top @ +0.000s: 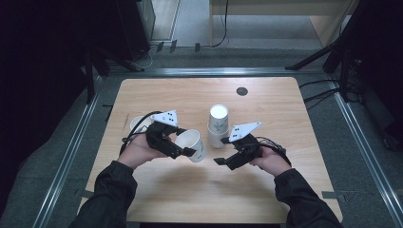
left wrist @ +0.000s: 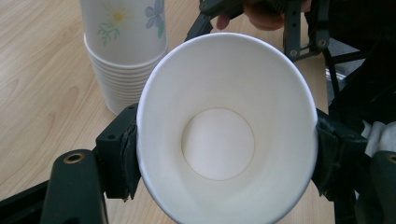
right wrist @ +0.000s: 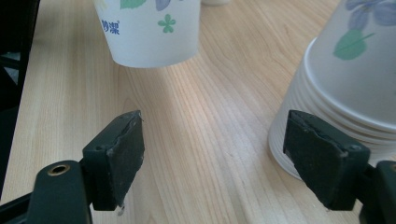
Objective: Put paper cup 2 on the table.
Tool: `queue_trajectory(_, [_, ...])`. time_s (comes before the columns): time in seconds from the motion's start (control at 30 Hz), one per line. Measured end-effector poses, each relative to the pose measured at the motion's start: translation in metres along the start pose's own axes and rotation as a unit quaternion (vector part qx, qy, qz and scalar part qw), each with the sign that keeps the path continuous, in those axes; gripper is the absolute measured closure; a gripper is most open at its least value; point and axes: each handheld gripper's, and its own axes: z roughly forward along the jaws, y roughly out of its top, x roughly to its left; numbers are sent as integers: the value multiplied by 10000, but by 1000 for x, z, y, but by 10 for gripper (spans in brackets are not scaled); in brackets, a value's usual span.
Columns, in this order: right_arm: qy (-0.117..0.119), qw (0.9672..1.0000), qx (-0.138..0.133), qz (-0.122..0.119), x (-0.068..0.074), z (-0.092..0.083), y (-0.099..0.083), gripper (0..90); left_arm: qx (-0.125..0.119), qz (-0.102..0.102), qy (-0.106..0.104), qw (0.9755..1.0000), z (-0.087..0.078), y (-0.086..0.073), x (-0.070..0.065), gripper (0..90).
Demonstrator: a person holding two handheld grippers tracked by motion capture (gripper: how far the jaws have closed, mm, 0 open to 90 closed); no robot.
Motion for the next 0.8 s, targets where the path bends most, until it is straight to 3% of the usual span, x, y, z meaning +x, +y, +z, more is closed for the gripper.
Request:
queue_trajectory(0.27, [-211,9997,-96,74,-1,-9,0,208,106,-38,64,9999,-4,-4,2,245])
queue_trajectory(0.4, [-364,9993,-20,122,-2,-14,-2,208,205,-10,118,9997,-7,-7,3,245])
queue_trajectory(0.53, [-389,9991,-60,161,-4,-18,-4,208,223,40,250,9994,-11,-12,5,245])
queue_trajectory(0.8, [-445,9988,-25,202,-9,-19,-8,208,368,-92,367,9986,-22,-25,11,245])
